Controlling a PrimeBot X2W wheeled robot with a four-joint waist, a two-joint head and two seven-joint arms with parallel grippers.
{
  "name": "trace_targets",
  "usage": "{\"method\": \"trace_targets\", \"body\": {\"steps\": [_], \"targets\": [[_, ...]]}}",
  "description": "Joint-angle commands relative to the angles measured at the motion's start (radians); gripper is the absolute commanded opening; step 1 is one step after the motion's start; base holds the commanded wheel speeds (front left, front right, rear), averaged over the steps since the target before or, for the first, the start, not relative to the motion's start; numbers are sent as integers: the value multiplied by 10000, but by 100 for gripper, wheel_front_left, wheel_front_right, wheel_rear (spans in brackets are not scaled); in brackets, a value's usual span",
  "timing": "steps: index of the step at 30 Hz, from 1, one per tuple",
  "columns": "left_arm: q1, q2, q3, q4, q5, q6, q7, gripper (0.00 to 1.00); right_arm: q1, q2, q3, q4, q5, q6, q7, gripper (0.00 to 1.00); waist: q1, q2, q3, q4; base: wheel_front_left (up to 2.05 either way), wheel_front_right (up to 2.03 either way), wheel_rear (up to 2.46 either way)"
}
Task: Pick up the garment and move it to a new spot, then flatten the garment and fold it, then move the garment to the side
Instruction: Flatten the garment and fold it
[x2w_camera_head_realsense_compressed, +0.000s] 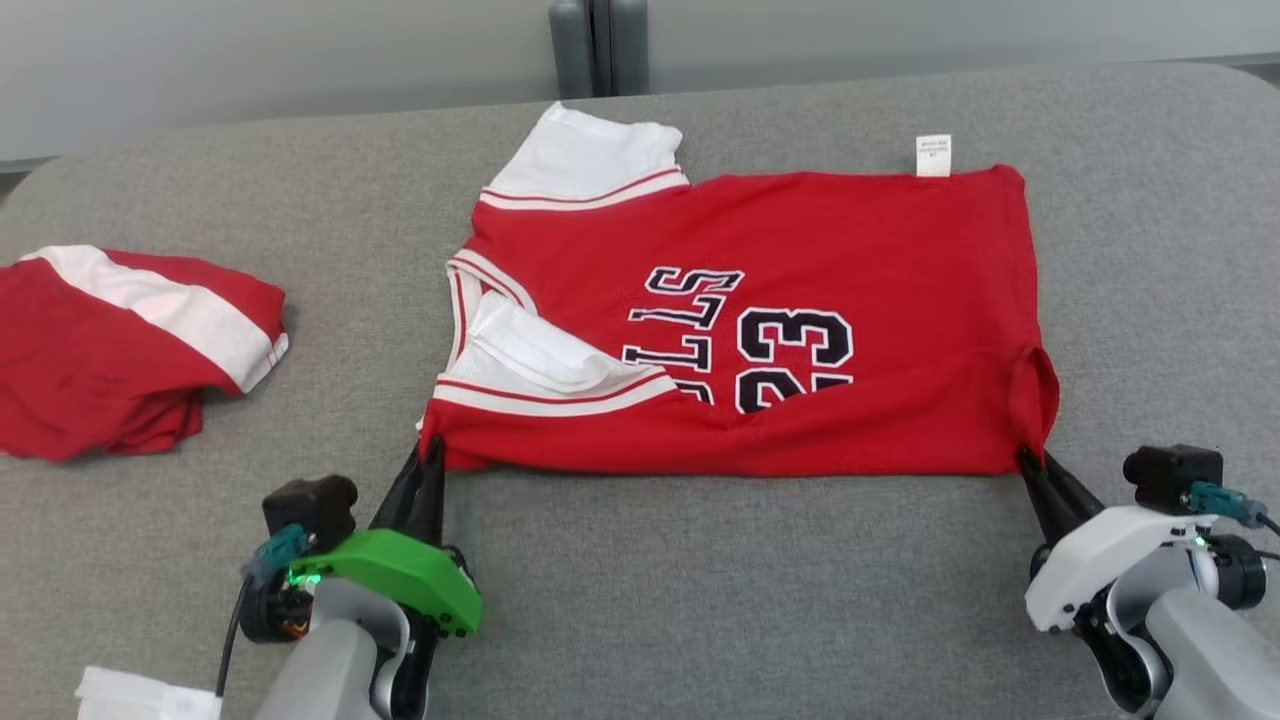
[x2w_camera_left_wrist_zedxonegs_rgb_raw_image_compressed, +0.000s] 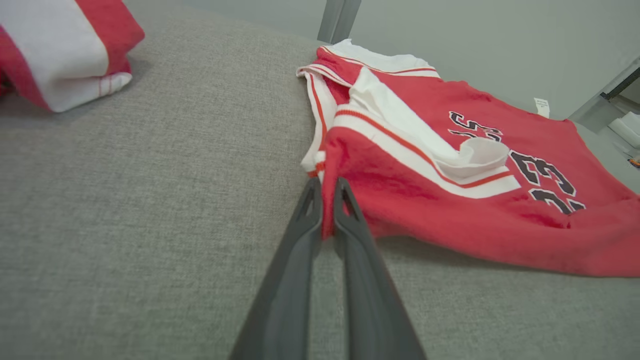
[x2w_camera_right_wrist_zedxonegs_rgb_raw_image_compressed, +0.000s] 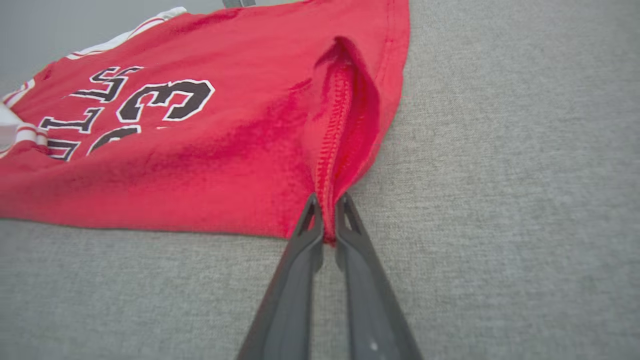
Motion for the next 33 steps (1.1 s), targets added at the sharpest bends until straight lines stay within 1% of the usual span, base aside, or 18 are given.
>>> {"method": "trace_targets", "body": {"steps": [1,6,12,15,20,21,22,23,24,28,33], "targets": [[409,150,153,-170,-72,48,-4,0,318,-77,44,-152,70,-1,-88,0,0,0,-439,194,0,0,0],[1729,178,506,-1079,30,198,-5,0,1290,-314,-108,-850,192,-7,-185,0,0,0,-822,286,0,0,0],[3027,108,540,-1970,114,392,-5,0,2470,-458,-553,-1732,176,-9,-17,0,0,0,-985,343,0,0,0],[3539,59,503,-2272,52,531,-5,0,3021,-405,-917,-2147,93,-9,176,0,0,0,-1023,341,0,0,0],[3995,-13,239,-2339,-41,581,-5,0,3635,-84,-1401,-2526,-44,-7,517,0,0,0,-1126,346,0,0,0],[4059,-30,199,-2324,-71,621,-5,0,3733,5,-1518,-2569,-99,-7,577,24,0,0,-1162,345,0,0,0],[4090,-32,196,-2316,-82,633,-5,22,3792,60,-1616,-2629,-167,-7,551,47,0,0,-1189,342,0,0,0],[4102,-35,245,-2375,-65,667,-5,97,3864,166,-1721,-2689,-199,-7,544,100,0,0,-1227,338,0,0,0],[4139,-40,266,-2397,-44,678,-5,100,3922,245,-1795,-2731,-262,-7,571,100,0,0,-1266,333,0,0,0],[4146,-62,403,-2759,227,733,-5,100,4044,426,-2142,-3027,-680,-6,392,100,0,0,-1456,331,0,0,0],[3932,-62,946,-3491,677,765,-7,100,4041,719,-2585,-3511,-1288,-6,138,100,0,0,-1605,319,0,0,0]]}}
